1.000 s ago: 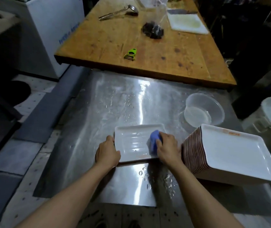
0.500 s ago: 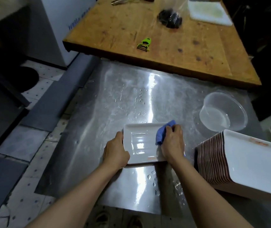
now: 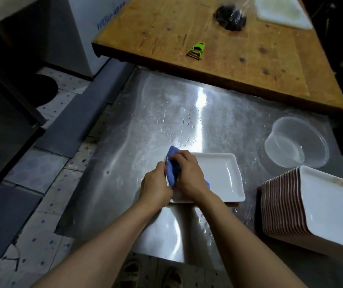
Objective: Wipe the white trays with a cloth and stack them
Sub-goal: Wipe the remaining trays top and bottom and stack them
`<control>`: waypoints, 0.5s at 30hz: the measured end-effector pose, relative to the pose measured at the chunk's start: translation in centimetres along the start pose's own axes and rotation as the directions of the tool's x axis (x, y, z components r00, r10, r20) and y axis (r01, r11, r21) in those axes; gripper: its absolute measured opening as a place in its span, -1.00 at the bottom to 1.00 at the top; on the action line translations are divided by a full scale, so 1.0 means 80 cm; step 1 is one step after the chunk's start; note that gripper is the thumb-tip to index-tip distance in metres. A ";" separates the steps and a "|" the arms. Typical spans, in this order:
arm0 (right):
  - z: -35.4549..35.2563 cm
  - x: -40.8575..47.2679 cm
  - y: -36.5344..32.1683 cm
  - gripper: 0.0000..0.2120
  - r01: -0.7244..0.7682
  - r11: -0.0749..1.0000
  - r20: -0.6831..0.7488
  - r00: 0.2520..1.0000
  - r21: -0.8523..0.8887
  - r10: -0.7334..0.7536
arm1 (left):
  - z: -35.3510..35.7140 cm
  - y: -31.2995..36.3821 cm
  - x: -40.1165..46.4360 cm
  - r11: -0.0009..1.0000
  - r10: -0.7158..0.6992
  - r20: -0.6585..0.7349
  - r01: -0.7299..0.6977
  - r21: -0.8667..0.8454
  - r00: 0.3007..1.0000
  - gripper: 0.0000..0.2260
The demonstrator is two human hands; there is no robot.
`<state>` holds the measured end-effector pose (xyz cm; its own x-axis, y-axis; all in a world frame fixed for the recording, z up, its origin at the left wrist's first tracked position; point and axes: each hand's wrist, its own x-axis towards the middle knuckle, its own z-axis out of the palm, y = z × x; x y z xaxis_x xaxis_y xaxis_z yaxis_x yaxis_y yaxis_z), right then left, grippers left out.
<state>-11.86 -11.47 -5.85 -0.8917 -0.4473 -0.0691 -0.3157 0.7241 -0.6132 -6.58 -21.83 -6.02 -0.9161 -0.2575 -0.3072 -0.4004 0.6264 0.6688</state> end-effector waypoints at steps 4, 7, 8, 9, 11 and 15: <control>-0.011 -0.011 0.010 -0.67 0.027 1.000 0.123 0.992 -0.013 -0.025 | 0.002 -0.004 0.001 0.997 -0.058 0.003 0.058 -0.046 0.998 -0.83; -0.015 -0.032 0.011 -0.68 0.026 0.999 0.177 0.984 -0.029 -0.021 | 0.003 -0.007 0.001 0.992 -0.097 -0.006 0.096 -0.083 0.995 -0.82; -0.016 -0.039 0.011 -0.70 0.025 0.999 0.191 0.981 -0.041 -0.017 | 0.003 -0.008 0.001 0.990 -0.107 -0.020 0.105 -0.096 0.994 -0.81; -0.018 -0.045 0.011 -0.71 0.030 0.998 0.210 0.978 -0.052 -0.018 | 0.003 -0.008 0.001 0.988 -0.116 -0.034 0.112 -0.105 0.993 -0.80; -0.018 -0.055 0.010 -0.67 0.055 0.995 0.239 0.970 -0.078 -0.035 | 0.004 -0.007 0.000 0.986 -0.123 -0.057 0.116 -0.120 0.991 -0.79; -0.014 -0.071 0.020 -0.61 0.084 0.981 0.258 0.966 -0.174 -0.037 | 0.008 -0.005 0.000 0.982 -0.152 -0.051 0.145 -0.119 0.987 -0.77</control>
<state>-7.65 -7.23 -5.57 -0.7659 -0.5937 -0.2470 -0.4408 0.7644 -0.4704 -6.42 -21.64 -6.73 -0.8445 -0.3868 -0.3704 -0.5285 0.4907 0.6927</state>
